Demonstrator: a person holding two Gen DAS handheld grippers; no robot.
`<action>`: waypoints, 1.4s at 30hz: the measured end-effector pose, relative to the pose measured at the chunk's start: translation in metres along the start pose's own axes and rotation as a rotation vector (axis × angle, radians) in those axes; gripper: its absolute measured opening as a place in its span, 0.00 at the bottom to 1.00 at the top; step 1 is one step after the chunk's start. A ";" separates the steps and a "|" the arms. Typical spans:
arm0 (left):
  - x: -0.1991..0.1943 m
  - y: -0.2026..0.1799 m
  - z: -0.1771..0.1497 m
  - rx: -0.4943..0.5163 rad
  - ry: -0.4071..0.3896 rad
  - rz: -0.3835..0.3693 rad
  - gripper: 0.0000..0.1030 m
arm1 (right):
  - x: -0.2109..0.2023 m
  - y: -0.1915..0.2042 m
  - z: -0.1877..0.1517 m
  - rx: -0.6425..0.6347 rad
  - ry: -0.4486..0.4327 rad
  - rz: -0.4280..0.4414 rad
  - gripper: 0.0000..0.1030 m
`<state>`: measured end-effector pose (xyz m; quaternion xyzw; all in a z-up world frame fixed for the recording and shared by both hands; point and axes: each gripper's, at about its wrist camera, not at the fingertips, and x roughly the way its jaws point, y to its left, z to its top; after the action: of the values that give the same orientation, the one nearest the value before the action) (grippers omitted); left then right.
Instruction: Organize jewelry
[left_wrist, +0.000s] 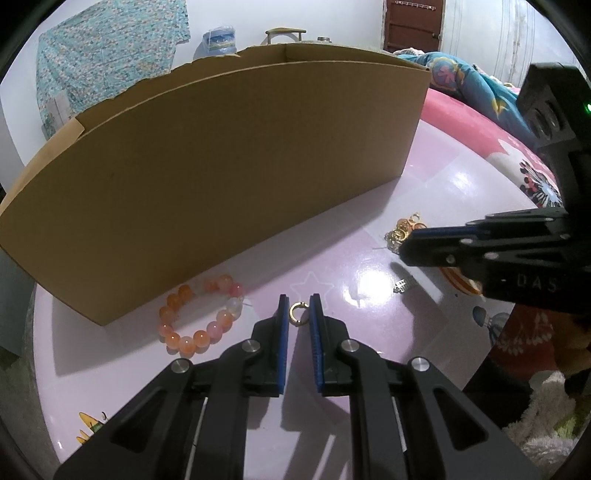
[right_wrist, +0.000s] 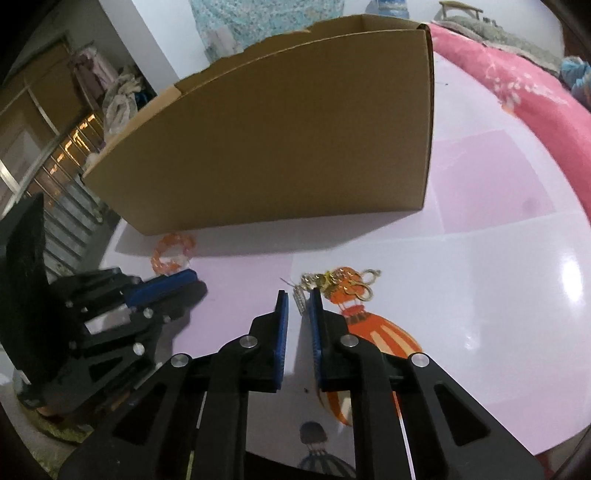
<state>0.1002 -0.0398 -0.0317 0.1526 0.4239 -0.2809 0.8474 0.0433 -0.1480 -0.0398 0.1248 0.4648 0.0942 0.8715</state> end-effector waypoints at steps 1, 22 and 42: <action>0.000 0.000 0.000 0.000 -0.001 0.000 0.10 | 0.001 0.001 0.000 0.008 0.007 0.021 0.10; 0.000 0.000 -0.001 -0.005 -0.009 -0.011 0.10 | 0.007 0.018 0.006 -0.041 0.043 0.037 0.11; 0.000 0.000 -0.001 -0.003 -0.010 -0.011 0.10 | 0.007 0.020 0.011 -0.091 0.013 -0.026 0.12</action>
<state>0.0993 -0.0388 -0.0324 0.1473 0.4209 -0.2857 0.8483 0.0555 -0.1279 -0.0334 0.0783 0.4673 0.1050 0.8744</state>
